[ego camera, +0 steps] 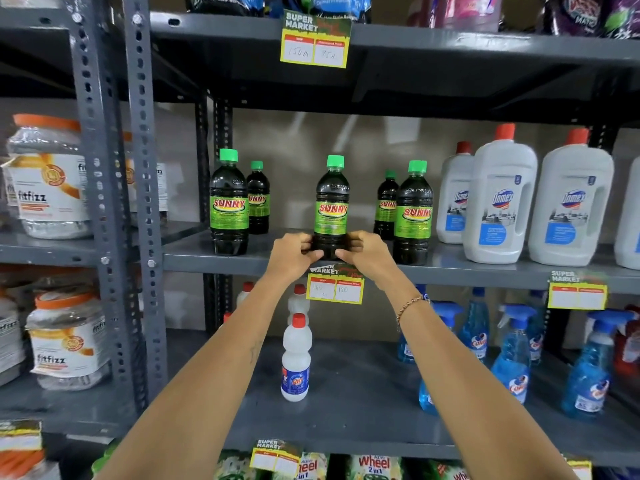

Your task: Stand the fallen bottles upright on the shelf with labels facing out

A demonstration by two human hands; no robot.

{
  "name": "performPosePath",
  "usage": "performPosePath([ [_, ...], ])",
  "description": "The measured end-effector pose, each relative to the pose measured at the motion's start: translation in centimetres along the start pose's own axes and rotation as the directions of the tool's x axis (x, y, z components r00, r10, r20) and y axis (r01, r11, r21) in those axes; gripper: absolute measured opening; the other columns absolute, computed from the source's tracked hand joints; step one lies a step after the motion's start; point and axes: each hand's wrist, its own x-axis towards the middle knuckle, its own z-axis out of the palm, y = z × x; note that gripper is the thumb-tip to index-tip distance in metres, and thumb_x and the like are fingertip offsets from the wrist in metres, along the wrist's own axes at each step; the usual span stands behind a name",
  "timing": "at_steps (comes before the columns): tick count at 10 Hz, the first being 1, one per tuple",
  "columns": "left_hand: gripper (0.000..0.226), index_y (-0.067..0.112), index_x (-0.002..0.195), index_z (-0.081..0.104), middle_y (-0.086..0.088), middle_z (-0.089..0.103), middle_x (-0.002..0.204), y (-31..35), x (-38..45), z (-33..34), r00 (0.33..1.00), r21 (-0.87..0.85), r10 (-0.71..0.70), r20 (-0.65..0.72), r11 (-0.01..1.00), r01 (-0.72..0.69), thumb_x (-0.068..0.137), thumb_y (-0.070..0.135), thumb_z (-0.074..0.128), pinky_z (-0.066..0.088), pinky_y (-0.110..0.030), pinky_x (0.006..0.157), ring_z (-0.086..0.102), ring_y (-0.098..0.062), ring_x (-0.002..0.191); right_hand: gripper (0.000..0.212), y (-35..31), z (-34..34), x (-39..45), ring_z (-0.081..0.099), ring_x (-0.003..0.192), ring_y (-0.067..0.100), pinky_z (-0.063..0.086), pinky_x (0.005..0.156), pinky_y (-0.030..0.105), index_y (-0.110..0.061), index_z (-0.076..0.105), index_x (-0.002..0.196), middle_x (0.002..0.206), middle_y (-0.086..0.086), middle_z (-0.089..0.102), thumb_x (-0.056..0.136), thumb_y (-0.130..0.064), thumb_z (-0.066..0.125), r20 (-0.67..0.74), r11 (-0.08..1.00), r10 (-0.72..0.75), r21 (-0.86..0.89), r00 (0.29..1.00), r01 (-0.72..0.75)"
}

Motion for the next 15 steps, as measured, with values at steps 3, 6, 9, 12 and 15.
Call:
performPosePath([
  [3,0.034,0.006,0.117,0.065,-0.011,0.070,0.115,-0.2,-0.3,0.0,1.000,-0.009,0.028,0.001,1.000,-0.028,0.084,0.014,0.070,0.045,-0.027,0.091,0.064,-0.020,0.109,0.040,0.0,0.3,-0.6,0.063,0.101,0.016,0.050,0.094,0.030,-0.005,0.059,0.121,0.117,0.012,0.068,0.083,-0.007,0.070,-0.061,0.999,-0.019,0.031,0.998,0.020],
  [6,0.040,0.011,0.115,0.068,-0.010,0.071,0.112,0.1,-0.6,-0.1,0.999,0.034,0.032,0.008,0.999,-0.032,0.079,0.025,0.076,0.052,-0.040,0.091,0.066,-0.021,0.106,0.038,-0.2,0.7,-1.1,0.061,0.098,0.014,0.048,0.090,0.025,-0.004,0.060,0.121,0.116,0.013,0.068,0.084,-0.005,0.068,-0.107,0.999,-0.043,-0.012,0.993,0.042],
  [9,0.042,0.016,0.115,0.068,-0.007,0.072,0.111,0.0,-0.6,0.0,1.000,0.047,0.017,-0.001,0.999,-0.017,0.077,0.029,0.077,0.054,-0.040,0.089,0.067,-0.020,0.104,0.037,-0.2,0.8,-1.1,0.062,0.101,0.016,0.048,0.093,0.027,-0.004,0.060,0.121,0.116,0.012,0.068,0.084,-0.005,0.067,-0.109,0.999,-0.048,-0.016,0.993,0.047],
  [12,0.038,0.006,0.118,0.064,-0.013,0.069,0.116,-0.2,-0.3,0.1,0.999,0.009,0.008,0.032,1.000,-0.008,0.083,0.018,0.071,0.050,-0.036,0.093,0.065,-0.024,0.108,0.037,-0.3,0.7,-1.1,0.063,0.108,0.018,0.047,0.096,0.028,-0.005,0.059,0.123,0.119,0.011,0.067,0.086,-0.008,0.065,-0.084,0.994,-0.072,-0.088,0.994,0.064],
  [15,0.042,0.005,0.135,0.049,-0.017,0.060,0.127,0.2,-3.3,-0.6,0.980,0.170,0.105,-0.170,0.982,-0.076,0.098,0.025,0.048,0.046,-0.042,0.096,0.054,-0.031,0.119,0.032,0.2,1.7,-3.5,0.063,0.109,0.029,0.050,0.092,0.034,0.001,0.057,0.124,0.117,0.017,0.067,0.097,-0.012,0.048,-0.298,0.932,-0.233,-0.341,0.926,0.125],
])
